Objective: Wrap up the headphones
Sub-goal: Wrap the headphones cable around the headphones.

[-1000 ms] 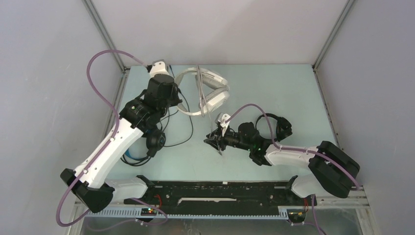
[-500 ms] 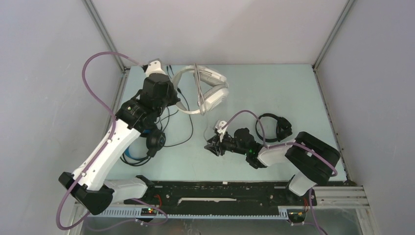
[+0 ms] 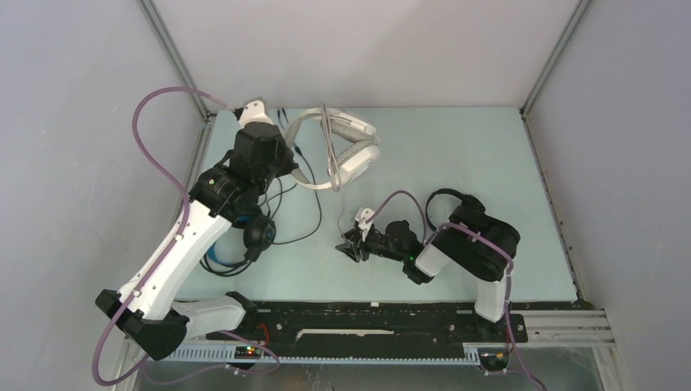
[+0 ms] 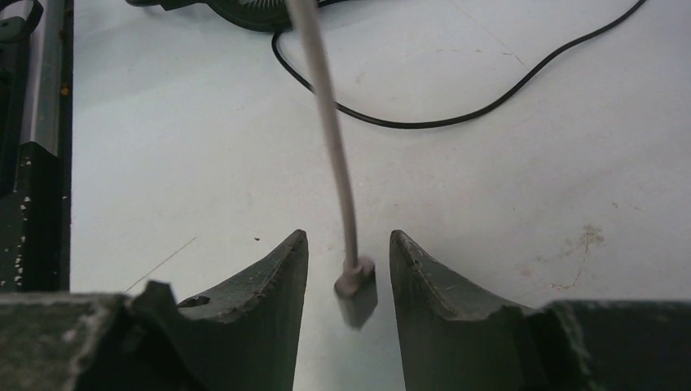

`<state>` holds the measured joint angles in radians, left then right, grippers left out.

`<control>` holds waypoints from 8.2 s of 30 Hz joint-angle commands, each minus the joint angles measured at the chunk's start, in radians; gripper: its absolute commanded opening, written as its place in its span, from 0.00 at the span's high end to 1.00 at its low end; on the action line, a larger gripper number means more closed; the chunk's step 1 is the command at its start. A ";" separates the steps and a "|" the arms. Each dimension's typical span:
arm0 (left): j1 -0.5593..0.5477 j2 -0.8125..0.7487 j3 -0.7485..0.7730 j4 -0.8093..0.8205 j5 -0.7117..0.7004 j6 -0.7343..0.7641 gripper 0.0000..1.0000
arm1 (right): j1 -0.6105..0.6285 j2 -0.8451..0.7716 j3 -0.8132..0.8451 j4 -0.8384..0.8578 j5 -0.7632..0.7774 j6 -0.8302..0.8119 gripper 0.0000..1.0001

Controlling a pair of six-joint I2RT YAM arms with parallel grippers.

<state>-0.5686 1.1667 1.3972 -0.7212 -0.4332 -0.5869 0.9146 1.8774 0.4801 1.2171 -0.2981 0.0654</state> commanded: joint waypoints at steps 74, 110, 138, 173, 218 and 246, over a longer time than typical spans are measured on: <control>0.022 -0.103 -0.231 0.104 0.639 1.065 1.00 | -0.490 -0.552 0.403 -1.275 -0.584 0.339 1.00; -0.148 -0.071 -0.385 0.684 -0.177 1.118 1.00 | -0.388 -0.586 0.511 -0.770 -0.677 1.004 0.95; -0.145 -0.141 -0.692 1.157 -0.100 1.134 1.00 | -0.437 -0.639 0.610 -0.834 -0.550 0.990 1.00; -0.129 -0.063 -0.589 0.975 -0.079 1.129 1.00 | -0.481 -0.610 0.660 -0.843 -0.666 1.026 0.98; -0.138 -0.044 -0.610 1.541 -0.268 0.882 1.00 | -0.282 -0.473 0.994 -1.150 -0.394 0.831 0.79; -0.138 0.029 -0.554 1.901 -0.238 1.029 1.00 | -0.265 -0.574 0.979 -1.262 -0.399 0.685 0.65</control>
<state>-0.7086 1.2057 0.7952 1.0172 -0.6632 0.4545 0.6449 1.3312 1.4254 -0.0044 -0.6838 0.7967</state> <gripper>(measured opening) 0.082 0.348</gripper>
